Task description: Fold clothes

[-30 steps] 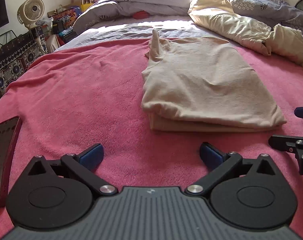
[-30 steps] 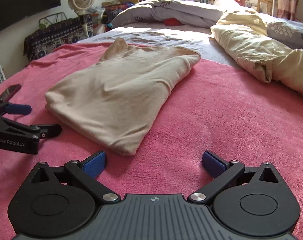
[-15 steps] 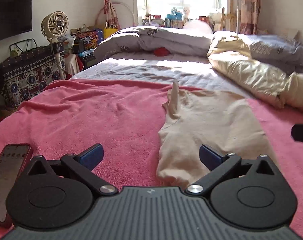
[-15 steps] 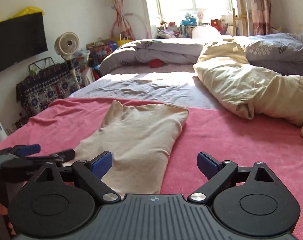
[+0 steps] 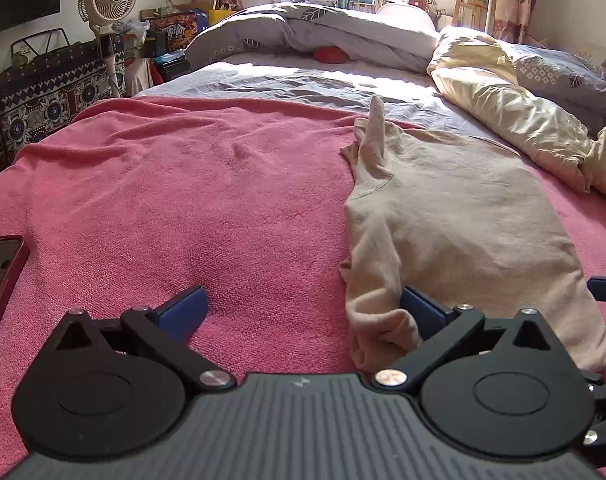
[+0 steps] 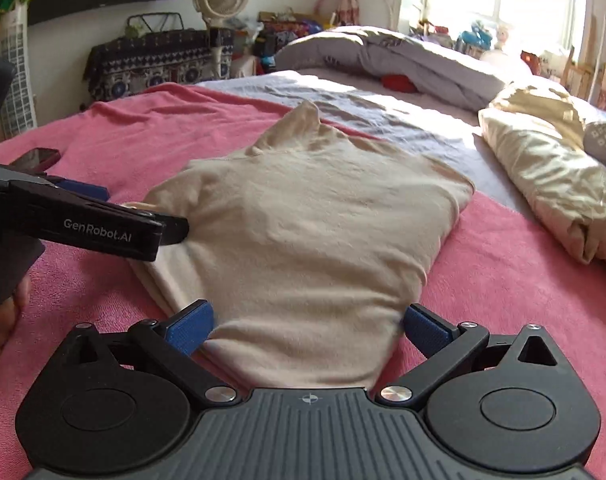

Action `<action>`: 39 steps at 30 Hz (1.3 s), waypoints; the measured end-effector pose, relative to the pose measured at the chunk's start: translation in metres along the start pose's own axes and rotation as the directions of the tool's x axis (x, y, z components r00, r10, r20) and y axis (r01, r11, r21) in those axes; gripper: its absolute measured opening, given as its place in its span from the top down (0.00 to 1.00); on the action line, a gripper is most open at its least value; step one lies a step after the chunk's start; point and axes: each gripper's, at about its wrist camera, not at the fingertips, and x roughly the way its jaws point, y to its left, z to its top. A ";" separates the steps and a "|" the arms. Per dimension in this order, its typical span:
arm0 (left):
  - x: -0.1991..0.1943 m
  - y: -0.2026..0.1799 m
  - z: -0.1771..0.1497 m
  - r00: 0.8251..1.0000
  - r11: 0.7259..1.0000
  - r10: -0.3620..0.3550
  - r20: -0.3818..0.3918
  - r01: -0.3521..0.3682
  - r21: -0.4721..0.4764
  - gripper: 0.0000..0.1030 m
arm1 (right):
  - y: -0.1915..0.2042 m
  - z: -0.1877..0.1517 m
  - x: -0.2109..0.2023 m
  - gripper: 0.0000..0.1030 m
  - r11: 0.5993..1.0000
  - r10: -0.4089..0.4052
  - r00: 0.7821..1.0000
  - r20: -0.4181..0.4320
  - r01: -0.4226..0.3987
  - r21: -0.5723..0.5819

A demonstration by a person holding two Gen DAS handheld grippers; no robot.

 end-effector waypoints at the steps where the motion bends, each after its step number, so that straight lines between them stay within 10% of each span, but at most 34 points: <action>1: -0.003 0.001 -0.001 1.000 1.000 0.001 -0.005 -0.001 0.006 0.00 | -0.011 -0.005 -0.004 0.00 0.997 0.044 0.999 -0.006 -0.043 0.070; 8: -0.045 0.016 -0.022 0.992 0.990 0.121 -0.045 -0.117 0.075 0.00 | -0.010 -0.026 -0.024 0.00 1.000 -0.004 1.000 0.024 0.004 0.000; 26: -0.024 0.012 -0.008 0.998 0.994 0.045 -0.050 -0.039 0.106 0.00 | -0.017 -0.026 -0.018 0.00 1.000 -0.002 0.999 0.043 0.001 0.031; 32: -0.052 0.031 0.000 0.957 0.943 0.277 0.086 -0.288 0.168 0.02 | -0.019 -0.025 -0.016 0.00 0.999 -0.004 0.999 0.047 0.002 0.041; 36: -0.056 0.026 0.049 0.976 0.998 -0.039 0.213 0.026 0.063 0.01 | -0.019 -0.024 -0.015 0.00 0.999 -0.010 0.999 0.049 0.008 0.045; 39: -0.020 0.000 0.089 0.917 0.933 -0.359 0.173 0.351 0.078 0.00 | -0.019 -0.024 -0.015 0.00 0.999 -0.010 0.999 0.053 0.008 0.051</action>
